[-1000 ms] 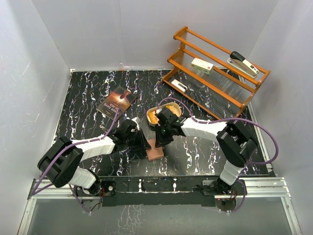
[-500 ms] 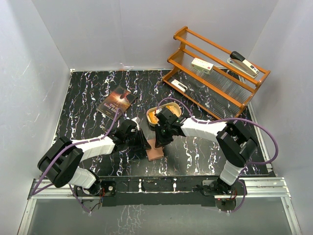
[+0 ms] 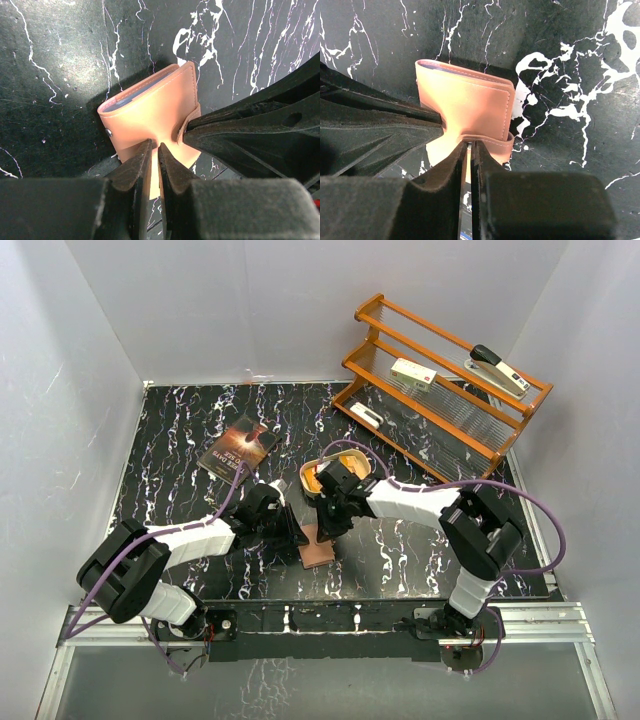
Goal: Put the credit cards into the card holder
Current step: Close the card holder at the center of the board.
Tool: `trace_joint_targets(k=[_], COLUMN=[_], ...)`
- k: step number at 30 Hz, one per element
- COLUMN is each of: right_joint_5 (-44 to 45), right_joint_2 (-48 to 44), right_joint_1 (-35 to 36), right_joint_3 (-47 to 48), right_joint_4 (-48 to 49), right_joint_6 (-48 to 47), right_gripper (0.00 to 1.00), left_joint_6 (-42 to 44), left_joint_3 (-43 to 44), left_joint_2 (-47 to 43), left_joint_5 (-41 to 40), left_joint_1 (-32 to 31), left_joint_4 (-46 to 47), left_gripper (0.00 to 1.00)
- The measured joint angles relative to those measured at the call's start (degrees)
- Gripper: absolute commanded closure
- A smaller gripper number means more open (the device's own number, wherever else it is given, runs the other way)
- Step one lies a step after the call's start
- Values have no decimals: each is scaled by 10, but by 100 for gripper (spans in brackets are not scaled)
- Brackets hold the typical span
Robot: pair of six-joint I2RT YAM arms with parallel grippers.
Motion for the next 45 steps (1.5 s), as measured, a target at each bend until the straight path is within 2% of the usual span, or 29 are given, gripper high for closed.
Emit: trace_joint_targets(k=[13, 24, 31, 39, 41, 42, 43, 45], right_joint_5=[50, 56, 62, 94, 103, 110, 116, 131], right_joint_2=[16, 30, 32, 37, 26, 16, -1, -34], right_joint_1=[25, 30, 38, 52, 55, 56, 56, 56], right_joint_3=[29, 29, 54, 91, 94, 94, 94, 94], right_joint_4=[-38, -38, -54, -99, -106, -111, -115, -119], right_joint_6=[5, 16, 14, 2, 2, 2, 2, 4], right_gripper=[96, 96, 92, 75, 71, 69, 66, 59], left_joint_6=[0, 0, 8, 28, 34, 37, 40, 48], left_joint_3=[0, -2, 4, 51, 72, 84, 98, 118], left_joint_2=[0, -6, -40, -145, -174, -187, -200, -218], left_joint_5=[0, -1, -28, -110, -127, -136, -144, -157], left_joint_1=[0, 0, -3, -3, -3, -3, -3, -3], left_joint_4=[0, -5, -47, -160, -187, -200, -214, -237], left_gripper=[90, 88, 65, 44, 33, 13, 4, 1])
